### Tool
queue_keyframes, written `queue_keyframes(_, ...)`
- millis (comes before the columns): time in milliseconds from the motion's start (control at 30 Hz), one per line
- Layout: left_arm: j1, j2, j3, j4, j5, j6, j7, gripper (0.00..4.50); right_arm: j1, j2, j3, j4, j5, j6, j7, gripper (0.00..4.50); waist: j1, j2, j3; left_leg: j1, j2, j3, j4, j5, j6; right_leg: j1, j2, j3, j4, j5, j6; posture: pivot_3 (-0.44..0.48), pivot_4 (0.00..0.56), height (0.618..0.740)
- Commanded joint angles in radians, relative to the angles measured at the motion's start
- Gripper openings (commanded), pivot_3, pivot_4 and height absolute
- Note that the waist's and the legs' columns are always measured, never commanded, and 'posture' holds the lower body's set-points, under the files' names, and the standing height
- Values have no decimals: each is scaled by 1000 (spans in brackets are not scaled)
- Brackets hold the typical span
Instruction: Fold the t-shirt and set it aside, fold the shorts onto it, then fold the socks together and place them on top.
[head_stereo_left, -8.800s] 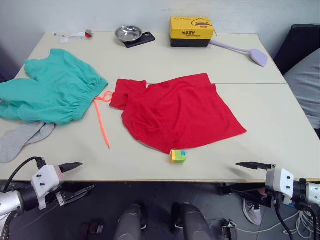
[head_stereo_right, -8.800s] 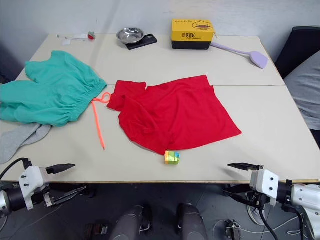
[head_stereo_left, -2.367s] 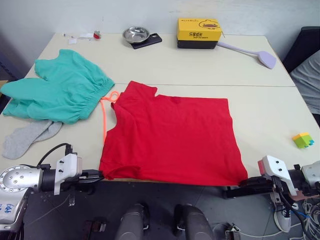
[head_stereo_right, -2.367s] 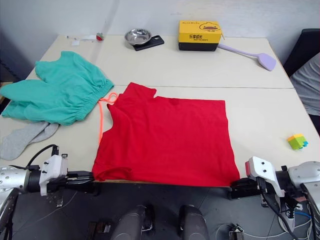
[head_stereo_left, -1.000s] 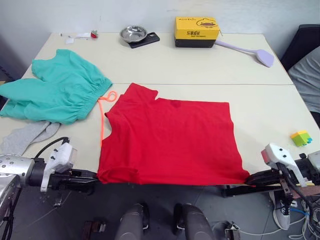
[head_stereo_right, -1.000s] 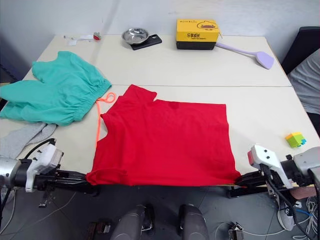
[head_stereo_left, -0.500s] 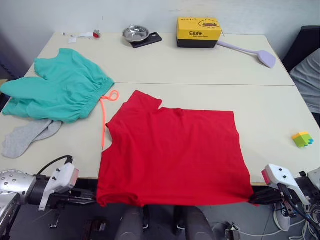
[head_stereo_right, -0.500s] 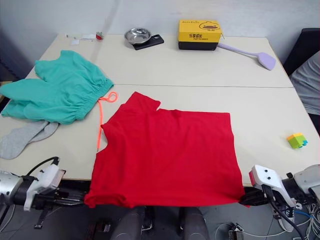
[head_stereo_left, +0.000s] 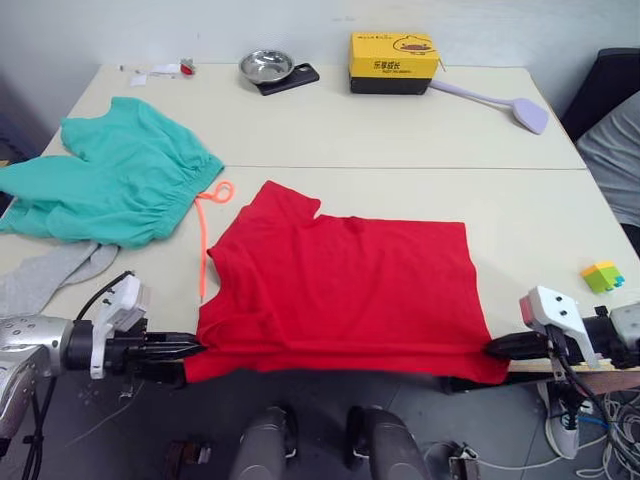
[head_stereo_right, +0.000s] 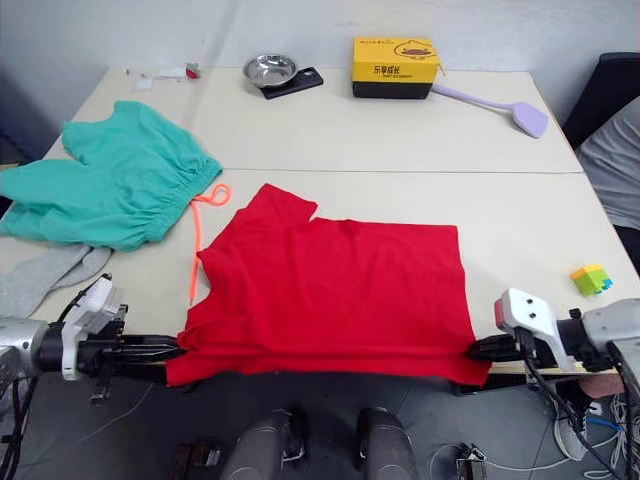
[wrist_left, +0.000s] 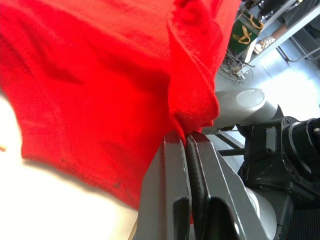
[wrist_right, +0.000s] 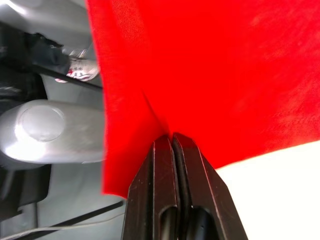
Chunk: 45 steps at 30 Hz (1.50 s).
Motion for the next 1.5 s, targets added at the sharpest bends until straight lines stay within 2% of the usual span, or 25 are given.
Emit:
queue_keyframes(33, -19, 5, 4, 24, 18, 9, 17, 0, -45, 26, 9, 26, -27, -29, -27, 13, 0, 0, 0, 0, 0, 0, 0, 0, 0, 0, 0, 0, 0, 0, 0, 0, 150, 740)
queue_keyframes(400, -132, -66, -29, 117, 79, -12, 125, 0, -48, 56, -10, 2, -17, 6, -89, 13, 1, 0, 0, 0, 0, 0, 1, 2, 0, 0, 0, 0, 2, 1, 0, 0, 150, 740)
queue_keyframes(467, -150, -79, -28, 135, 89, -15, 143, 476, -56, 75, -20, 0, -11, 7, -119, 0, 2, 0, 0, 0, 0, 0, 1, 2, 0, 0, 0, 0, 3, 1, 0, 0, 150, 740)
queue_keyframes(567, -147, -76, -31, 147, 103, -21, 141, 1286, -60, 96, -37, -2, -3, -11, -143, 614, -2, 0, 0, 0, 0, 1, 1, 2, 0, 0, 0, 0, 4, 1, 0, 0, 150, 740)
queue_keyframes(767, -124, -81, 28, 170, 115, -73, 162, 3253, -57, 116, -86, 5, 13, -86, -144, 2693, 0, 0, 0, 1, 0, 1, 2, 2, 0, -1, 0, 0, 5, 1, 0, 0, 150, 740)
queue_keyframes(867, -92, -85, 78, 128, 82, -121, 123, 4243, -50, 115, -115, -3, 23, -108, -144, 3758, 0, 0, 0, 1, 0, 1, 2, 2, 0, -1, 0, 1, 5, 1, 0, 0, 150, 740)
queue_keyframes(900, -79, -91, 93, 101, 80, -168, 101, 4500, -46, 110, -128, -11, 33, -105, -139, 4102, 0, 0, 0, 1, 0, 1, 2, 2, 0, 0, 0, 1, 5, 1, 0, 0, 150, 740)
queue_keyframes(933, -63, -90, 100, 77, 81, -198, 79, 4500, -40, 105, -138, -20, 43, -100, -134, 4468, 0, 0, 0, 1, 0, 1, 1, 2, 0, -1, 0, 1, 5, 1, 0, 0, 150, 740)
queue_keyframes(1000, -18, -78, 90, 25, 117, -296, 19, 4500, -24, 100, -162, -53, 65, -127, -103, 4468, 1, 0, 0, 1, 0, 1, 1, 2, 0, 0, 0, 1, 4, 1, 0, 0, 150, 740)
queue_keyframes(1133, -31, -145, 44, -126, 48, -247, 66, 4500, 40, 124, -154, -246, 203, -19, -69, 4468, 4, 0, 0, 1, 0, 1, 1, 1, 1, 0, 0, 1, 4, 1, 0, 0, 150, 740)
queue_keyframes(1167, -39, -169, 10, -160, 44, -238, 80, 4500, 50, 139, -131, -293, 227, 2, -75, 4290, 4, 0, 0, 2, 1, 1, 1, 0, 2, 1, 0, 1, 4, 1, 0, 0, 150, 740)
queue_keyframes(1200, -48, -193, -24, -183, 49, -230, 99, 4314, 53, 160, -100, -330, 230, 9, -90, 4086, 4, -1, 0, 3, 1, 1, 1, -1, 4, 3, 0, 1, 4, 1, 0, 0, 150, 740)
queue_keyframes(1300, -77, -259, -106, -205, 64, -228, 133, 3558, 43, 226, -5, -386, 188, 1, -139, 3141, 3, -2, -1, 7, 0, 1, 0, -1, 4, 6, 0, 1, 4, 1, 0, 0, 150, 740)
queue_keyframes(1500, -135, -324, -254, -129, 206, -306, 175, 1514, -13, 354, 211, -379, -22, -49, -271, 962, 2, -2, -2, 7, 0, 2, 0, 1, 1, 4, 1, 2, 5, 1, 0, 0, 150, 740)
